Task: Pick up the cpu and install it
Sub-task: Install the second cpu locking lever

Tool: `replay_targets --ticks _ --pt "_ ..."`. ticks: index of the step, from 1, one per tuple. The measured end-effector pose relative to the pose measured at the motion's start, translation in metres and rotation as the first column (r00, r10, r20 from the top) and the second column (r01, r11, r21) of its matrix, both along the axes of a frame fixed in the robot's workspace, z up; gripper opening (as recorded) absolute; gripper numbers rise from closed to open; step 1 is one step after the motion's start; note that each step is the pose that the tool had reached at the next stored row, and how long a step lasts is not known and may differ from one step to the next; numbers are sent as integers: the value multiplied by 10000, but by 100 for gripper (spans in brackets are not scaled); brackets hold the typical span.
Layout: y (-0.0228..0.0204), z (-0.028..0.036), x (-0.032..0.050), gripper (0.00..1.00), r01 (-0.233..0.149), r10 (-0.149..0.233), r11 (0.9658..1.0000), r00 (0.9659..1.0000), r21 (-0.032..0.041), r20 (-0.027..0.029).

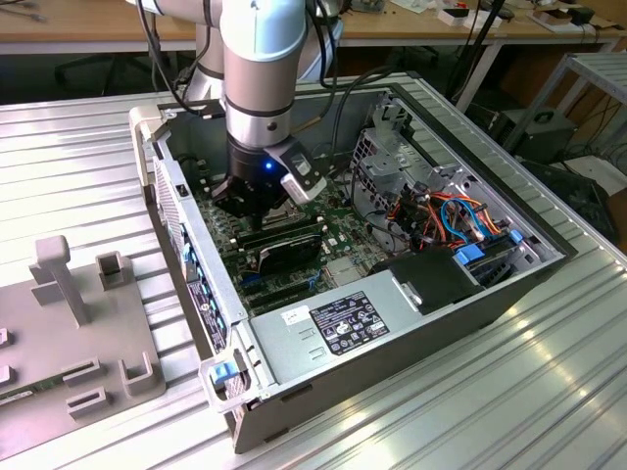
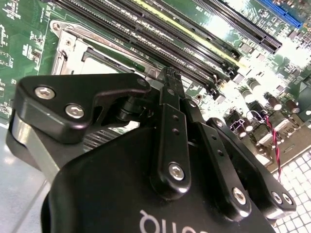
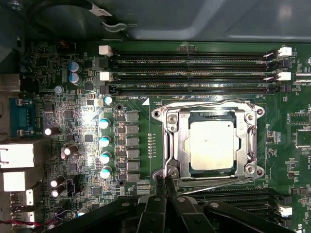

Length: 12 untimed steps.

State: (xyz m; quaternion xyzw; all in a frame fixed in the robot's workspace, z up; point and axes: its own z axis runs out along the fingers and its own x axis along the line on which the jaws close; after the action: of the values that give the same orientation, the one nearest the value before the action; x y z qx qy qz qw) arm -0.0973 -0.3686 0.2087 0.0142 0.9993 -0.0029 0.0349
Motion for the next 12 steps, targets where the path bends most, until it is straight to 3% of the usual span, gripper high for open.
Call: replay_targets --ticks 12 --pt "2 -10 -17 11 25 -25 10000 10000 1 0"
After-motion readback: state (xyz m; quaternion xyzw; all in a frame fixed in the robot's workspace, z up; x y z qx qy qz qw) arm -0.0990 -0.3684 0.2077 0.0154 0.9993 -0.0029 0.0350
